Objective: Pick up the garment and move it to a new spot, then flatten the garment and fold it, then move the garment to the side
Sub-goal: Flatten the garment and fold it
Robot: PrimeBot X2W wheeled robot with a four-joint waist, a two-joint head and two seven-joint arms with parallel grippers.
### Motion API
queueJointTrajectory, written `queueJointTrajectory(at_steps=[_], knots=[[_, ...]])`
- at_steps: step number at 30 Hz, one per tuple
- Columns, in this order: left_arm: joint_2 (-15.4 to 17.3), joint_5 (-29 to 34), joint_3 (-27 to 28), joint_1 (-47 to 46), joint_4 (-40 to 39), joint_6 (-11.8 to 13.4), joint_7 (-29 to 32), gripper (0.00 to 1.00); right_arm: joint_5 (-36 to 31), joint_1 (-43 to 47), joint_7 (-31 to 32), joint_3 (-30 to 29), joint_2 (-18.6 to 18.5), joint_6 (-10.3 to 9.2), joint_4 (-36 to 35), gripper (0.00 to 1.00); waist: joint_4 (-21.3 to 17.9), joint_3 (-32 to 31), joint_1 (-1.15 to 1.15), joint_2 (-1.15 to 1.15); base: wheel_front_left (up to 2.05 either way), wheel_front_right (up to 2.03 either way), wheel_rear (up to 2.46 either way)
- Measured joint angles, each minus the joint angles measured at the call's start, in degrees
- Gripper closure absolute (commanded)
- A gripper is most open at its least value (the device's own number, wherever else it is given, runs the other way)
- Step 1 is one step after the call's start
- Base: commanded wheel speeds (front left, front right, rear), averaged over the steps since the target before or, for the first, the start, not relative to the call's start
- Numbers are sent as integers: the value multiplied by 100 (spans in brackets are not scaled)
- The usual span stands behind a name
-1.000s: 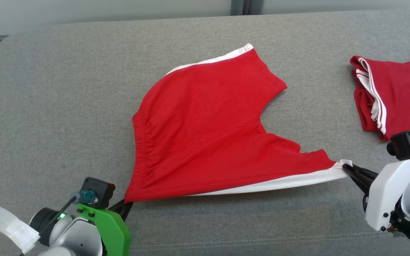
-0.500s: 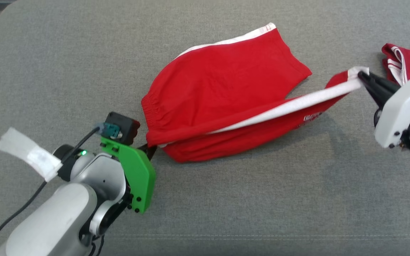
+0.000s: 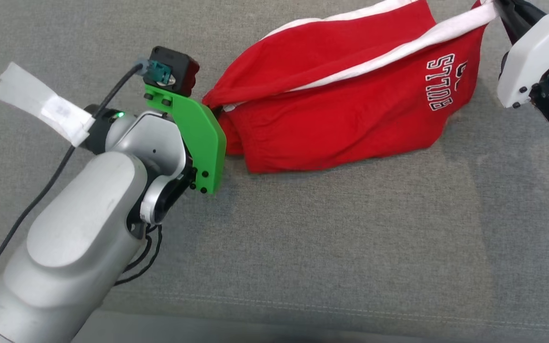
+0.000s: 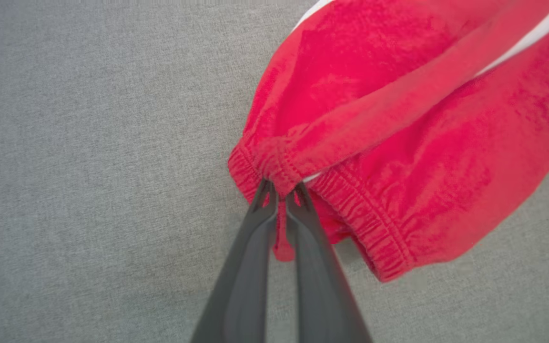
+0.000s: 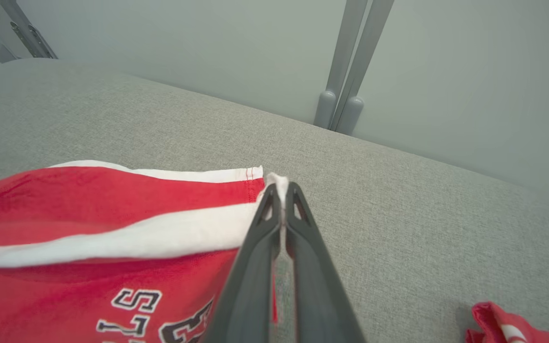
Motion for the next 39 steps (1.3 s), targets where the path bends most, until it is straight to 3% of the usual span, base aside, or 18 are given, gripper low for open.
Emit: queueJointTrajectory(at_steps=[12, 34, 35, 36, 37, 39], knots=[[-237, 16, 109, -632, 694, -42, -24, 100, -267, -931, -1177, 172, 296, 0, 1455, 100, 147, 371, 0, 0, 0, 0, 0], [-666, 2, 204, -1282, 1735, -69, -323, 100, -802, -2218, -2407, 261, 765, 0, 3795, 100, 184, 613, 0, 0, 0, 0, 0], [-690, 18, 219, -1290, 1759, -65, -432, 66, -808, -2266, -2464, 242, 790, 0, 3882, 69, 191, 621, 0, 0, 0, 0, 0], [-715, 42, 250, -1310, 1775, -57, -570, 0, -814, -2326, -2523, 219, 813, 0, 3964, 13, 197, 631, 0, 0, 0, 0, 0], [-739, 68, 271, -1354, 1813, -36, -672, 0, -823, -2387, -2586, 192, 839, 0, 4041, 0, 204, 644, 0, 0, 0, 0, 0], [-794, 77, 290, -1395, 1884, -36, -793, 0, -857, -2490, -2718, 153, 870, 0, 4174, 0, 224, 664, 0, 0, 0, 0, 0]])
